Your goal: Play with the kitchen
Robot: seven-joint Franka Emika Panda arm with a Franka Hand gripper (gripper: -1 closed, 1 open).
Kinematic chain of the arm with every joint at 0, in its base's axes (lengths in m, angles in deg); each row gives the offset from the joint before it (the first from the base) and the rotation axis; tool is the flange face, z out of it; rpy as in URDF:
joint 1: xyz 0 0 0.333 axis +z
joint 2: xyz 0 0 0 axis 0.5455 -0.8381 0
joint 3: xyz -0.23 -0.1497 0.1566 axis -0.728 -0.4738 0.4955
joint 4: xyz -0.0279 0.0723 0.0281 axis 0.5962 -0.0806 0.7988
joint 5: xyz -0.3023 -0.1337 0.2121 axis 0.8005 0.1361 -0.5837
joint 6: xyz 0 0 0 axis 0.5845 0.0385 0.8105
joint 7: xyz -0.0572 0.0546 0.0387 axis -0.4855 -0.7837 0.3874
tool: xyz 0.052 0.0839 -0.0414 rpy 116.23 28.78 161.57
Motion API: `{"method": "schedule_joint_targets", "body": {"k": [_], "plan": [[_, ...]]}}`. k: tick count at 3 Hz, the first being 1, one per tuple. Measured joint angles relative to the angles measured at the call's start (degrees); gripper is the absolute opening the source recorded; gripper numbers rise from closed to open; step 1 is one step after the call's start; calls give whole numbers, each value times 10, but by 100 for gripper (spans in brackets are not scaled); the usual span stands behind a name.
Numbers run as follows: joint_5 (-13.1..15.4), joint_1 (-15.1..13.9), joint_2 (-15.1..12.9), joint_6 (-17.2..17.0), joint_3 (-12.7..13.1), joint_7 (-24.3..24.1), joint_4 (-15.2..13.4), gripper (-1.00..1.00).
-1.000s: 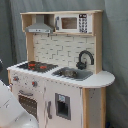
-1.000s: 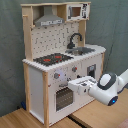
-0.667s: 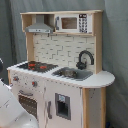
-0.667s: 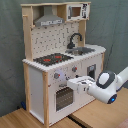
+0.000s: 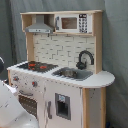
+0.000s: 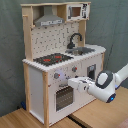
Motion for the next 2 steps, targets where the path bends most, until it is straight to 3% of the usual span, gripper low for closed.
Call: {"method": "schedule_joint_targets", "body": {"k": [2], "plan": [[45, -4, 1, 0, -4, -111, 11, 100]]}}
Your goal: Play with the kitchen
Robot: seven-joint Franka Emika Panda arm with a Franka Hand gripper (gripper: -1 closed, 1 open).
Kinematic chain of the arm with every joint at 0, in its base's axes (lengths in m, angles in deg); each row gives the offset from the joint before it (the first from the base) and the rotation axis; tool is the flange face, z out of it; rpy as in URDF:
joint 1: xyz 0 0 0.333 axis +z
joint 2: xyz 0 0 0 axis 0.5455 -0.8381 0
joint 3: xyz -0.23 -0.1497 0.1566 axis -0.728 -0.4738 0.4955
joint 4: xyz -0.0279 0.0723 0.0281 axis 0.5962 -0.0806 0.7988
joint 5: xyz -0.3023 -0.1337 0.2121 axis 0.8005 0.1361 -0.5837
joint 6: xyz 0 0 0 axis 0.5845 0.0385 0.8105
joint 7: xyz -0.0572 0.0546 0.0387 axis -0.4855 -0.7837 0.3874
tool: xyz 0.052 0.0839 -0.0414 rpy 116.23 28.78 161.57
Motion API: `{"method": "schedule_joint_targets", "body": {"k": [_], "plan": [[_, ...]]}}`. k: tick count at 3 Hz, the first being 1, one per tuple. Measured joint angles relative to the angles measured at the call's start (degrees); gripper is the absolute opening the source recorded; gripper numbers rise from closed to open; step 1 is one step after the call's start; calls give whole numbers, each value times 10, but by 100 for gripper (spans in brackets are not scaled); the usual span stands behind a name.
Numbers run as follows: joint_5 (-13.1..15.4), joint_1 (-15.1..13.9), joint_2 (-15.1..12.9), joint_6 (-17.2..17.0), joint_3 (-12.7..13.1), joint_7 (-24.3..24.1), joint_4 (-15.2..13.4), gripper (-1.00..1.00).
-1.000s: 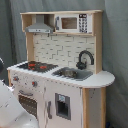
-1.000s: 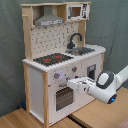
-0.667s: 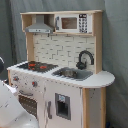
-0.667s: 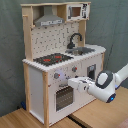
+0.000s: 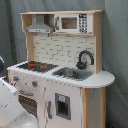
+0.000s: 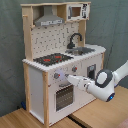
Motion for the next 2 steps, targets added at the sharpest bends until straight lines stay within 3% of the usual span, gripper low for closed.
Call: {"method": "schedule_joint_targets", "body": {"k": [2], "plan": [[22, -25, 12, 7, 5, -119, -4, 100]]}}
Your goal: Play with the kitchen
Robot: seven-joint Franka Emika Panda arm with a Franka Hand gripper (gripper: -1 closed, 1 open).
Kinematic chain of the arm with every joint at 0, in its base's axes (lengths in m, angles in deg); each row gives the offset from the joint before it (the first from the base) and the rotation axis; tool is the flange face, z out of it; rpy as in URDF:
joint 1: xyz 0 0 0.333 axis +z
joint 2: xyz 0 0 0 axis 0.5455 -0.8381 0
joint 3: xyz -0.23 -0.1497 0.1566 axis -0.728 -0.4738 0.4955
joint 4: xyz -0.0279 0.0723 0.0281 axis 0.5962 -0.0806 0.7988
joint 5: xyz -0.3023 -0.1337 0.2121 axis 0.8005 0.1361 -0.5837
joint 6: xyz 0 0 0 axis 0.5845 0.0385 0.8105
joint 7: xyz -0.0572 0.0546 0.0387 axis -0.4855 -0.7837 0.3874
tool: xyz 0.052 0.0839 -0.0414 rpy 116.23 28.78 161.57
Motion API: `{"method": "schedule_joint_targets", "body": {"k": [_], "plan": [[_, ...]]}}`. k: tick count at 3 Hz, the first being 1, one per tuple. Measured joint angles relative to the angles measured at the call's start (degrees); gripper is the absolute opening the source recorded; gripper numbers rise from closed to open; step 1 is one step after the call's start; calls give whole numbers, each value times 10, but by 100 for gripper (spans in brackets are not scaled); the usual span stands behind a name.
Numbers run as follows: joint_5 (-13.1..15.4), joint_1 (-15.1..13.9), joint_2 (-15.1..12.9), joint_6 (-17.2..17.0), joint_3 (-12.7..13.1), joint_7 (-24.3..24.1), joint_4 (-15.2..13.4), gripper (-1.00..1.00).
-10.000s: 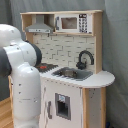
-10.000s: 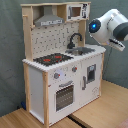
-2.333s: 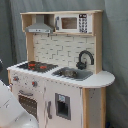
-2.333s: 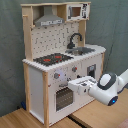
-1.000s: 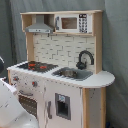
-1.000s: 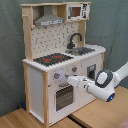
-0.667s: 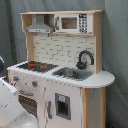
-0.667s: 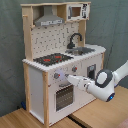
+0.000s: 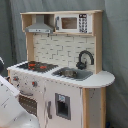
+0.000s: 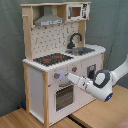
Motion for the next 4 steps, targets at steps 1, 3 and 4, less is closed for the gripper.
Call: {"method": "schedule_joint_targets", "body": {"k": [1, 3, 4], "plan": [[10, -15, 9, 6, 8, -67, 1, 100], [17, -36, 31, 10, 25, -193, 8, 100], [18, -40, 45, 10, 28, -256, 21, 100]]}}
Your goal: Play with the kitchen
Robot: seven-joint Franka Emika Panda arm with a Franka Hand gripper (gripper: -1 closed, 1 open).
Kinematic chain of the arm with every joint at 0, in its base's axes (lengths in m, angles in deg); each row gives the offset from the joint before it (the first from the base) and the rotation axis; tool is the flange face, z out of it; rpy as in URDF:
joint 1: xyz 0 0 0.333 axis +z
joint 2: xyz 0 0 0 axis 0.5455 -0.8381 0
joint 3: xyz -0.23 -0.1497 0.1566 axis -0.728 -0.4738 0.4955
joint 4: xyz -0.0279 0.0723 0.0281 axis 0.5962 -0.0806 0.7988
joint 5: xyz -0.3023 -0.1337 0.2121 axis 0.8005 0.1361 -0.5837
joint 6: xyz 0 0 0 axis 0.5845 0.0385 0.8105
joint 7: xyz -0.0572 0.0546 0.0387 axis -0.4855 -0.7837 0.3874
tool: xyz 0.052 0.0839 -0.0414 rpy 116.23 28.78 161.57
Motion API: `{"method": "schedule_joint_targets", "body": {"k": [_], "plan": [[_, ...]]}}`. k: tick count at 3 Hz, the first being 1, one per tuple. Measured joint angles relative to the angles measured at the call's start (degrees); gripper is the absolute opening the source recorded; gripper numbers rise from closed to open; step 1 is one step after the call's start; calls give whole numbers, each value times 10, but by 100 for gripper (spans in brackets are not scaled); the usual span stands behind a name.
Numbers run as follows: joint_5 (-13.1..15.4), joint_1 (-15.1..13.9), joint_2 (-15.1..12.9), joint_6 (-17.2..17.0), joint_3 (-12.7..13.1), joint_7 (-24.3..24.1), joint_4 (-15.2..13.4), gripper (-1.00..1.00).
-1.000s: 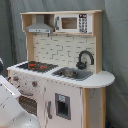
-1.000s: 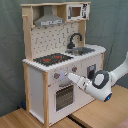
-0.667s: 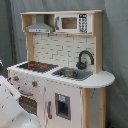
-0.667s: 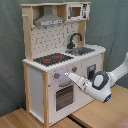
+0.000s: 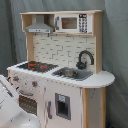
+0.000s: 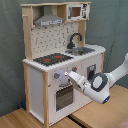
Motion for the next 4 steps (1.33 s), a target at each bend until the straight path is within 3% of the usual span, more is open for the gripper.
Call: {"method": "schedule_joint_targets", "body": {"k": [3, 4], "plan": [[0, -21, 40, 5, 3, -172, 25, 100], [0, -43, 56, 7, 16, -221, 50, 100]]}}
